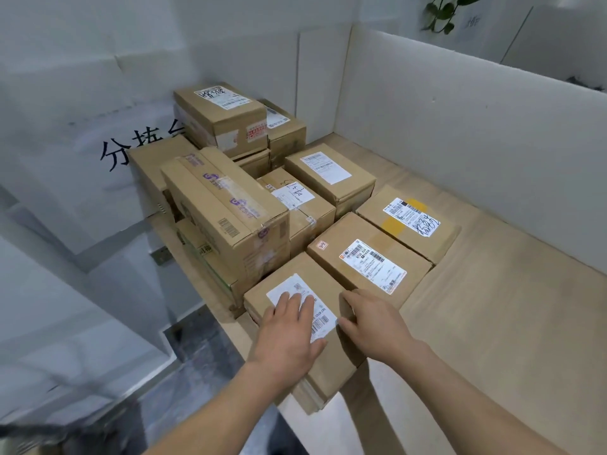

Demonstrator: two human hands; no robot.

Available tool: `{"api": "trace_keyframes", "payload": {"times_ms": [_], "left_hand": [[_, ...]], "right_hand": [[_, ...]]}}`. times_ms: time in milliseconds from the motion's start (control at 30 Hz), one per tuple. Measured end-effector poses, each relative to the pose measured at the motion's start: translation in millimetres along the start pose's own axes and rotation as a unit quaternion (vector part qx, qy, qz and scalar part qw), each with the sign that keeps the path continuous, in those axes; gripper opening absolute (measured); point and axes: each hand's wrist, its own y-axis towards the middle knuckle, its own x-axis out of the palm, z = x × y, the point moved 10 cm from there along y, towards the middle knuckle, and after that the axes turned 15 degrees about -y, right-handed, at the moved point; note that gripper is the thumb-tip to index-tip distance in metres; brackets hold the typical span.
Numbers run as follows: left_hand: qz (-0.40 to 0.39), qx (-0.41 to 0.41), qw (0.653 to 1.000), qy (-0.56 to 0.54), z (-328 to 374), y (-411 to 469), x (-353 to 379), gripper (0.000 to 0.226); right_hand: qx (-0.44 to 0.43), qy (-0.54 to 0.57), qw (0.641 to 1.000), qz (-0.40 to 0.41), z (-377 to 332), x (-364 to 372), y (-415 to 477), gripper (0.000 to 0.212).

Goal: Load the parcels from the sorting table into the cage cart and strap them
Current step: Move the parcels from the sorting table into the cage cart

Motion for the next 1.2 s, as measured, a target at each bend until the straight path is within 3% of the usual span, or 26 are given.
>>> {"api": "trace_keyframes", "payload": {"times_ms": [233, 400, 500, 600, 700, 933, 1200], "left_hand": [[0.003, -0.031, 0.999, -0.011, -6.0, -20.4, 11.5, 0.064], [0.065, -0.095, 0.991, -0.074, -10.2, -59.3, 17.6, 0.060], [0.143, -0.153, 0.956, -0.204, -17.1, -88.8, 20.0, 0.063], [0.166, -0.220, 0.900, -0.338, -21.4, -116.8, 31.9, 0.073], [0.175, -0.235, 0.874, -0.387, -17.2, -136.9, 36.3, 0.077], [0.245, -0.272, 0.852, -0.374, -35.1, -218.8, 24.1, 0.074], [0.427, -0.291, 0.807, -0.285, -92.1, -368.8, -67.3, 0.072]], "right_hand": [[0.029, 0.025, 0.998, -0.040, 3.3, 16.8, -10.2, 0.047], [0.041, 0.064, 0.994, -0.080, 2.2, 30.2, -25.7, 0.056], [0.034, 0.069, 0.993, -0.090, 1.2, 38.7, -37.2, 0.062], [0.018, 0.097, 0.989, -0.112, -6.0, 49.4, -54.2, 0.081], [-0.025, 0.145, 0.982, -0.119, -22.9, 55.0, -72.4, 0.085], [-0.106, 0.150, 0.979, -0.091, -85.0, 48.5, -110.4, 0.084], [-0.282, 0.172, 0.944, 0.011, -253.0, -15.1, -153.3, 0.076]]}}
